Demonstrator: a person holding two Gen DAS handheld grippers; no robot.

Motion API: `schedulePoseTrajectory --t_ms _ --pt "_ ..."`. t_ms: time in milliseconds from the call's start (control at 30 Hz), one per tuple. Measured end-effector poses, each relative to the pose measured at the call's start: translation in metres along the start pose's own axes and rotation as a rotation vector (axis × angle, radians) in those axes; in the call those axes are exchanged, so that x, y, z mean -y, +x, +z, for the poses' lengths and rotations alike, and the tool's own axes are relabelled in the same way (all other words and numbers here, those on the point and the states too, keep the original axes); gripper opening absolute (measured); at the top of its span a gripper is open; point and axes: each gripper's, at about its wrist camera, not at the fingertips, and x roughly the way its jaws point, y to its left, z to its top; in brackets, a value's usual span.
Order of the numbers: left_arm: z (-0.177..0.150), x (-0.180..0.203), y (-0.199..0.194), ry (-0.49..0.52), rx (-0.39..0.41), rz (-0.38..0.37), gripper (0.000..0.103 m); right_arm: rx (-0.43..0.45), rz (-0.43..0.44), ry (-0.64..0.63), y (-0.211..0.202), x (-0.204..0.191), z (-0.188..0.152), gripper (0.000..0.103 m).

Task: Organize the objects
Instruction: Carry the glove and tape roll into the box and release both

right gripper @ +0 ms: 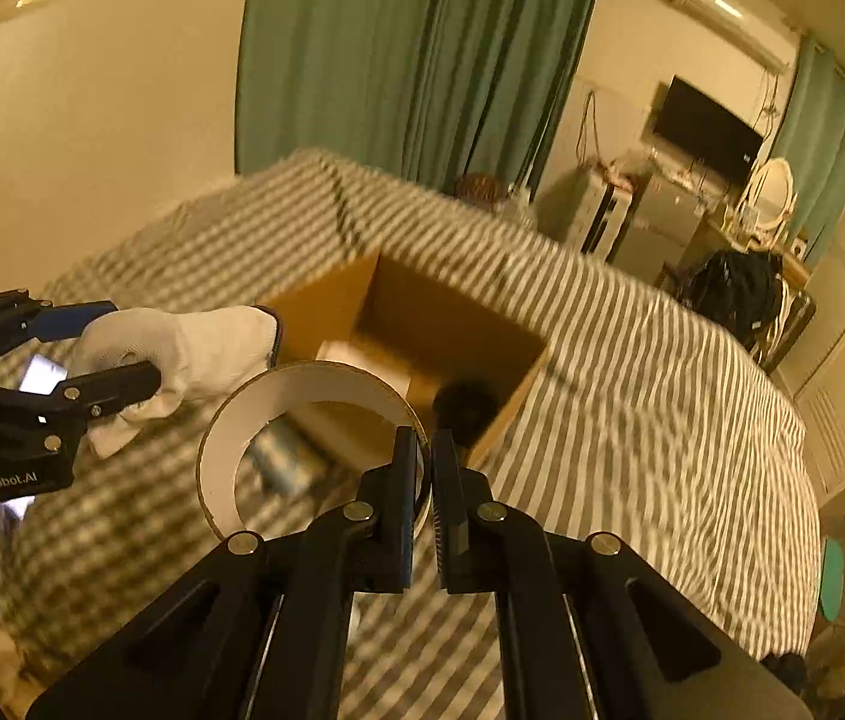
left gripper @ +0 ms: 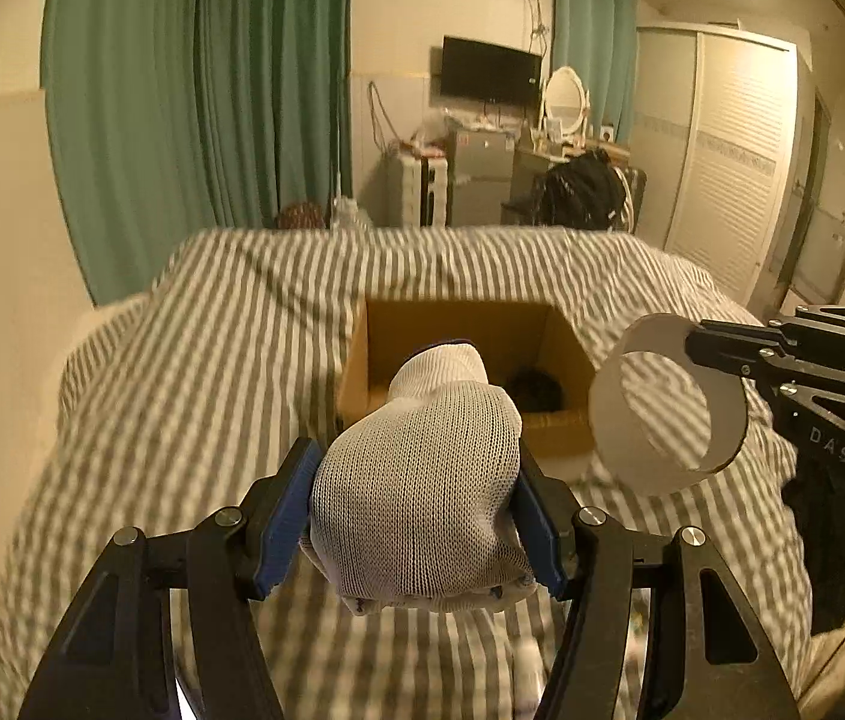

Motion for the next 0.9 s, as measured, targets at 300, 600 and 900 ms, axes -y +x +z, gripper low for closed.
schedulePoseTrajectory --t_ms 300,600,900 --pt "0.067 -0.003 0.059 0.024 0.005 0.023 0.063 0.065 0.004 0.040 0.042 0.034 0.068 0.005" --pt "0.087 0.002 0.148 0.051 -0.084 0.035 0.063 0.019 0.022 0.116 0.129 0.075 0.097 0.005" --pt "0.077 0.009 0.213 0.062 -0.171 0.031 0.063 -0.064 0.050 0.139 0.207 0.090 0.089 0.005"
